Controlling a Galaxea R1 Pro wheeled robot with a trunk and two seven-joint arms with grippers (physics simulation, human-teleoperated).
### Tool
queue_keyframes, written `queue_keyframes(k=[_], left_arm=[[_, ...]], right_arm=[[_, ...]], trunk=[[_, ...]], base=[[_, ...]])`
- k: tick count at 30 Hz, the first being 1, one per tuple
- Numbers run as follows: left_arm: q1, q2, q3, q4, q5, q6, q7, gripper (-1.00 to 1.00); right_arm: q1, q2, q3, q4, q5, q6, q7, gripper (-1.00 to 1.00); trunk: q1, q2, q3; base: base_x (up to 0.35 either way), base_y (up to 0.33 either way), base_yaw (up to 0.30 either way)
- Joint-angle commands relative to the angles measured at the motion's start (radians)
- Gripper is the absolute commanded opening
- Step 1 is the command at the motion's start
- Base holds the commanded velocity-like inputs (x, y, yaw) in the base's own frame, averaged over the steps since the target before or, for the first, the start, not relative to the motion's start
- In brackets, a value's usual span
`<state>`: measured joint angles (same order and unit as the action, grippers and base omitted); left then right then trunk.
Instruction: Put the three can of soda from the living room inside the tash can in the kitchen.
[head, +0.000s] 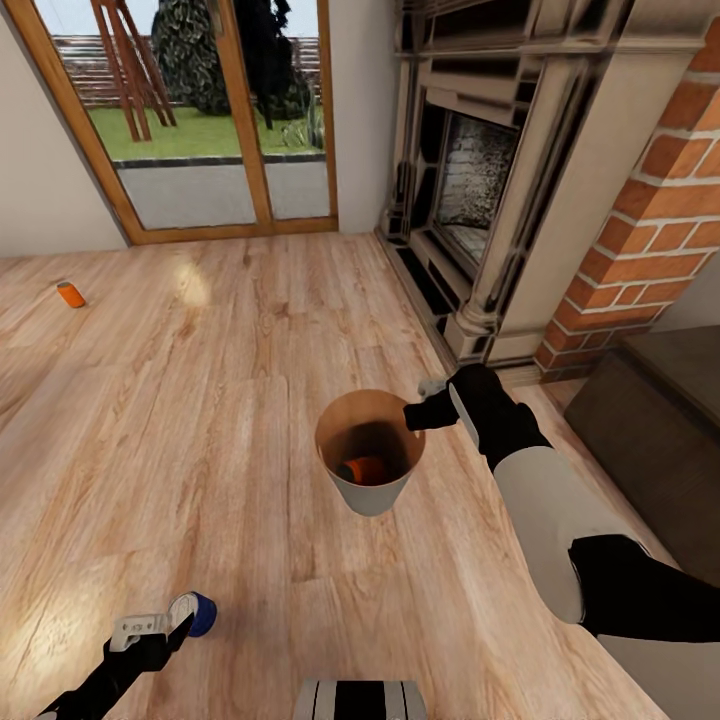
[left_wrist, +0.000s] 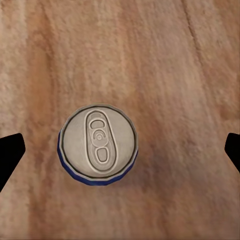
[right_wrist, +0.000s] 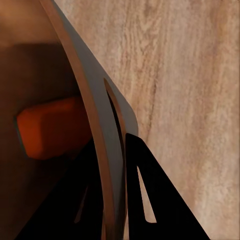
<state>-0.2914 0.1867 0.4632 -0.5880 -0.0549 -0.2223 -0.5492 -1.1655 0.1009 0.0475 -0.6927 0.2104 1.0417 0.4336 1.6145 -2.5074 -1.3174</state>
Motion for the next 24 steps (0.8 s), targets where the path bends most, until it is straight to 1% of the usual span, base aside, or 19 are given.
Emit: queue_keyframes(k=[1, 6, 12, 18, 24], left_arm=[[0.0, -0.001, 0.0, 0.0, 0.001, 0.0, 0.0, 1.0], [0.0, -0.001, 0.0, 0.0, 0.002, -0.001, 0.0, 1.0], [0.0, 0.0, 0.0, -0.001, 0.005, -0.001, 0.0, 1.0], [0.0, -0.003, 0.0, -0.001, 0.006, 0.0, 0.002, 1.0], [0.0, -0.007, 0.001, -0.001, 0.003, 0.0, 0.0, 1.0]], right_arm=[[0.0, 0.0, -0.002, 0.0, -0.032, 0.006, 0.008, -1.0], [0.0, -0.001, -0.001, -0.001, -0.031, 0.006, 0.008, -1.0], [0.0, -0.001, 0.0, -0.001, -0.031, 0.006, 0.008, -1.0], [0.001, -0.001, 0.001, 0.001, -0.031, 0.006, 0.008, -1.0], [0.001, -0.001, 0.002, 0.001, -0.03, 0.006, 0.008, -1.0]], trunk=[[0.0, 0.0, 0.0], [0.0, 0.0, 0.0], [0.0, 0.0, 0.0], [0.0, 0.0, 0.0], [0.003, -0.001, -0.023]], base=[[0.0, 0.0, 0.0], [0.039, 0.04, 0.0], [0.155, 0.142, 0.0], [0.033, 0.028, 0.0], [0.003, 0.003, 0.0]])
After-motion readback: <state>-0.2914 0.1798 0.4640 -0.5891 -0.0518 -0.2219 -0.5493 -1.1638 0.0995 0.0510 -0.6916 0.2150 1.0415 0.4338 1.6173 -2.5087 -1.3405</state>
